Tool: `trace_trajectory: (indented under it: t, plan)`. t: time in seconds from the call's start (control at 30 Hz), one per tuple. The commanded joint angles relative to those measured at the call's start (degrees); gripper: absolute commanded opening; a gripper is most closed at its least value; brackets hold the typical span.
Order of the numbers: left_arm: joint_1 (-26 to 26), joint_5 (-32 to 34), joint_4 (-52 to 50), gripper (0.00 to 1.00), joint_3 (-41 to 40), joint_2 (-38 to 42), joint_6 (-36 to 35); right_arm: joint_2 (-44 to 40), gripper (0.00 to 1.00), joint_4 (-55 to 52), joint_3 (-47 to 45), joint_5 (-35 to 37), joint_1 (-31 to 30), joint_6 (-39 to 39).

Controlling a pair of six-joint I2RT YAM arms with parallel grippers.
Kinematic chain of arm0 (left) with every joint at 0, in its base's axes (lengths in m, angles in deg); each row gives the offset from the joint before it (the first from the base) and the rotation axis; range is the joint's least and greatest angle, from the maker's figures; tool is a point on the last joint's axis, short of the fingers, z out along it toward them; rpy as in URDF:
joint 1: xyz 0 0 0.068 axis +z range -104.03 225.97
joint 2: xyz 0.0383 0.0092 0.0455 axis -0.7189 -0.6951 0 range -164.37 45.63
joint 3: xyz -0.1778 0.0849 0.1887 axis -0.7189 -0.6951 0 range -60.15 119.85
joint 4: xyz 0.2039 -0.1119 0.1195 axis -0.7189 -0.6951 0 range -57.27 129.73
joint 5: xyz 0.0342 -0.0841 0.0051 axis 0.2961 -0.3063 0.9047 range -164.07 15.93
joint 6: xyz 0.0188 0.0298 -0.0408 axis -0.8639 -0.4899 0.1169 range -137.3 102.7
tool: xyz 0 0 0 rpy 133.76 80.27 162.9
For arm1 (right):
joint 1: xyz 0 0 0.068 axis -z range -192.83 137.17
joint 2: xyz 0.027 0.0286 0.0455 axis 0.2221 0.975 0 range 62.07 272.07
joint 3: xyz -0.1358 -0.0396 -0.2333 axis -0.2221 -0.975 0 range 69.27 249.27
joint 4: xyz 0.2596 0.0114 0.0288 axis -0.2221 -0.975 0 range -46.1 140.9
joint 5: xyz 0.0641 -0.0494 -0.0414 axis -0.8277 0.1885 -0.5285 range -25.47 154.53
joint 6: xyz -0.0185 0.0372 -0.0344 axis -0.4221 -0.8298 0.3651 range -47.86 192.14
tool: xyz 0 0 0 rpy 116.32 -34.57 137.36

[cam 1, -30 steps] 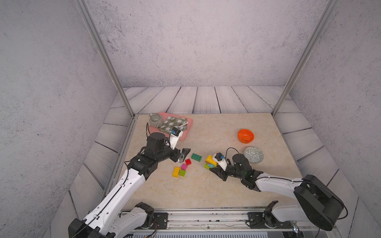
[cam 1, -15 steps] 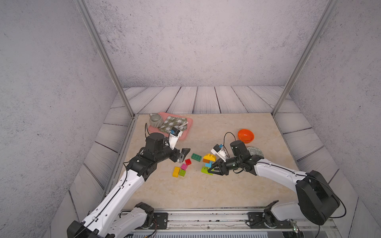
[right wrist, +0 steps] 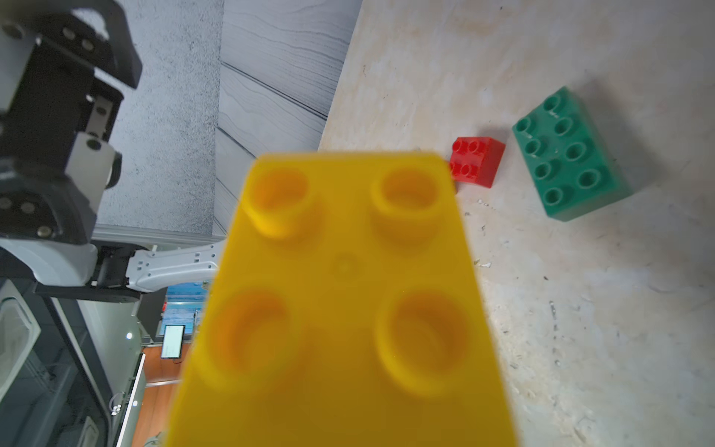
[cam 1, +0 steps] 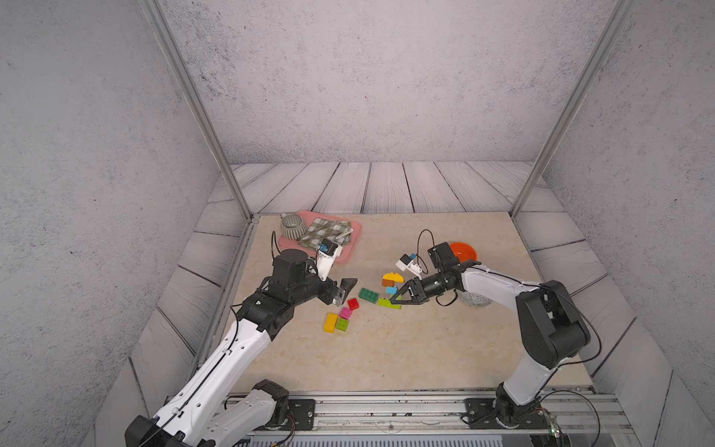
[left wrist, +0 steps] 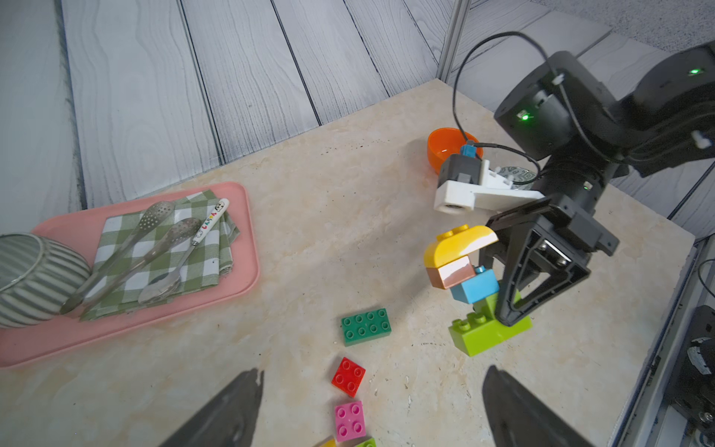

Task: Assemble the letter s with lego
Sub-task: Place the lego brick at the center of the board.

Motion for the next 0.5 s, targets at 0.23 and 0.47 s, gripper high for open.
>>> trace_trajectory:
  t: [0.23,0.47]
  plan:
    - [0.6,-0.5,1.4,0.95,-0.7,1.1,0.3,14.8,0.25,-23.6,13.3,2.0,3.5,15.0]
    - [0.6,-0.3,1.3,0.95,-0.7,1.3,0.1,21.6,0.26,-27.7,16.7,3.6,3.7,17.9]
